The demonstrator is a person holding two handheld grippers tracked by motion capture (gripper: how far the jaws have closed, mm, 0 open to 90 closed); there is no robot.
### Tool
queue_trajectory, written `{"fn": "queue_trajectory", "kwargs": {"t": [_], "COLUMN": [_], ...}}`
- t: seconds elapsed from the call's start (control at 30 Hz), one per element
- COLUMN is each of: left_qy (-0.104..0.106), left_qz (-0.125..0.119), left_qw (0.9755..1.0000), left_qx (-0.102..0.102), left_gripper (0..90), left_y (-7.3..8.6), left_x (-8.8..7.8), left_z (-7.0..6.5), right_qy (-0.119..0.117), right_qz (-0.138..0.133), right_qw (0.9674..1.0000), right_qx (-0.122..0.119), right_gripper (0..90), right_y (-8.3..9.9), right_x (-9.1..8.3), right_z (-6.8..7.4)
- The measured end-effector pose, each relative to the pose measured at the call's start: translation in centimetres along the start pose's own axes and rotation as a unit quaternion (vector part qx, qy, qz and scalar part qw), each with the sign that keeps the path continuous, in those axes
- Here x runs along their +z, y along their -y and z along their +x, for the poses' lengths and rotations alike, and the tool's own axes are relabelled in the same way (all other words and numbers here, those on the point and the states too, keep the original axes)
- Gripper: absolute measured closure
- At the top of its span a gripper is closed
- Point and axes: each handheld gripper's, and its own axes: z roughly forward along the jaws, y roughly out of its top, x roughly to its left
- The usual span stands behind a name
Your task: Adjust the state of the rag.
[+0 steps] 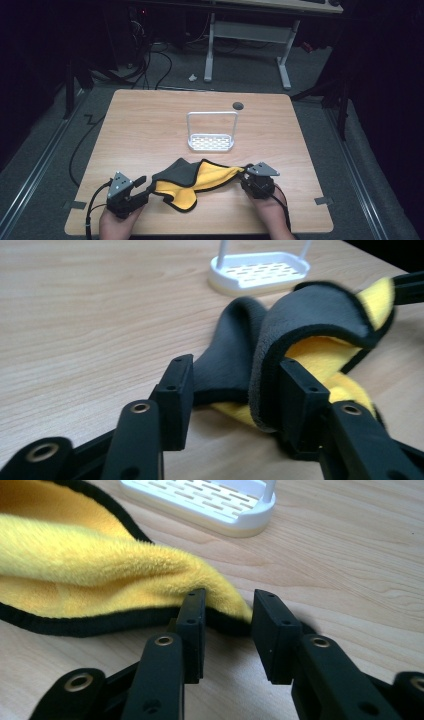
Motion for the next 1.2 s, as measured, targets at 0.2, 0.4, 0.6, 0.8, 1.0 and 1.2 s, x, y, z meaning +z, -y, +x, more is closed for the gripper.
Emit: {"fn": "queue_trajectory", "kwargs": {"t": [0.2,0.4,0.6,0.8,1.0,1.2], "left_qy": [0.015,0.044,0.068,0.096,0.137,0.158], "left_qz": [-0.009,0.005,-0.012,-0.013,0.0,0.002], "left_qw": [0.9998,0.9986,0.9972,0.9947,0.9886,0.9852], "left_qx": [0.006,0.029,0.028,0.037,0.062,0.066], "left_gripper": [58.5,81.9,85.0,85.0,82.3,49.0], "left_y": [0.0,-0.1,-0.5,-0.6,-0.5,-0.2], "left_x": [-0.9,-0.1,-0.3,-0.1,0.6,0.9], "left_z": [-1.1,-2.0,-3.1,-4.7,-6.5,-6.6], "right_qy": [-0.004,-0.04,-0.106,-0.147,-0.14,-0.078], "right_qz": [-0.009,-0.02,-0.021,-0.045,-0.042,-0.057], "right_qw": [1.0,0.9986,0.9912,0.9813,0.9797,0.9909], "right_qx": [0.0,-0.029,-0.077,-0.115,-0.138,-0.094], "right_gripper": [64.2,61.4,54.7,43.1,75.3,87.4], "right_y": [0.3,-0.1,-0.6,-1.4,-1.4,-2.0], "right_x": [-1.1,-1.4,-0.8,-1.2,-0.3,-1.4], "right_z": [0.1,2.6,7.7,11.9,13.2,8.4]}}
